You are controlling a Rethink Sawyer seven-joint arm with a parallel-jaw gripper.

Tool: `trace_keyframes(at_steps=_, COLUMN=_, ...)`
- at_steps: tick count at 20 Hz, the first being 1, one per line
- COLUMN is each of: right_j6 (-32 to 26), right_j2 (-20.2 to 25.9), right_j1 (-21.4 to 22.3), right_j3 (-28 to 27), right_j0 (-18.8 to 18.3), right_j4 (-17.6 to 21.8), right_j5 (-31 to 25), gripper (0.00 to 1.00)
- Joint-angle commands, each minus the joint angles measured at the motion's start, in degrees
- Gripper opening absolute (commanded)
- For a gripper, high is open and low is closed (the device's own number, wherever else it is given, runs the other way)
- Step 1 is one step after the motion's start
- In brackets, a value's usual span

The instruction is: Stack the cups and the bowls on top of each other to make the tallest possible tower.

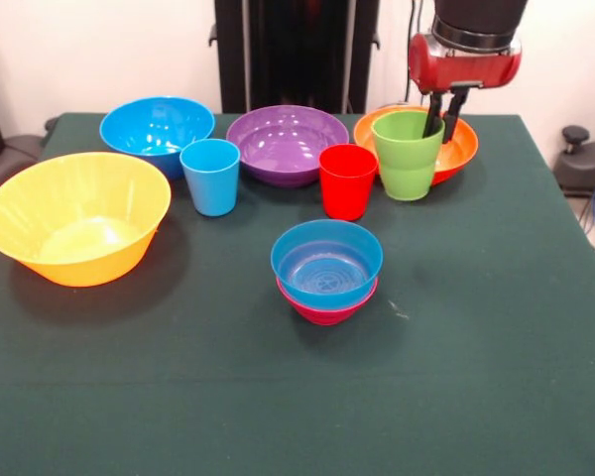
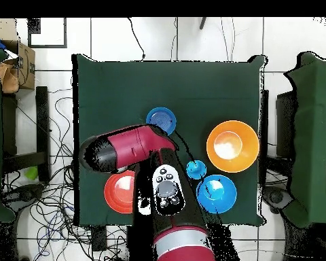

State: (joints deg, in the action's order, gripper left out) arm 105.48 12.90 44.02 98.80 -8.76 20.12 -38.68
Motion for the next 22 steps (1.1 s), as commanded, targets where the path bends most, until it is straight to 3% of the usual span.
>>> trace_keyframes(at_steps=1, right_j6=-11.2, right_j2=6.8, right_j1=-0.4, right_j3=-2.5, right_j0=-4.3, right_j4=1.8, right_j5=-5.9, gripper=0.0)
trace_keyframes(at_steps=7, right_j6=-14.2, right_j2=8.6, right_j1=-0.9, right_j3=-2.7, right_j0=-7.6, right_j4=4.5, right_j5=-5.8, gripper=0.0)
trace_keyframes(at_steps=22, right_j6=-15.7, right_j2=10.8, right_j1=-3.7, right_j3=-5.1, right_j0=-11.4, right_j4=10.9, right_j5=-5.2, gripper=0.0)
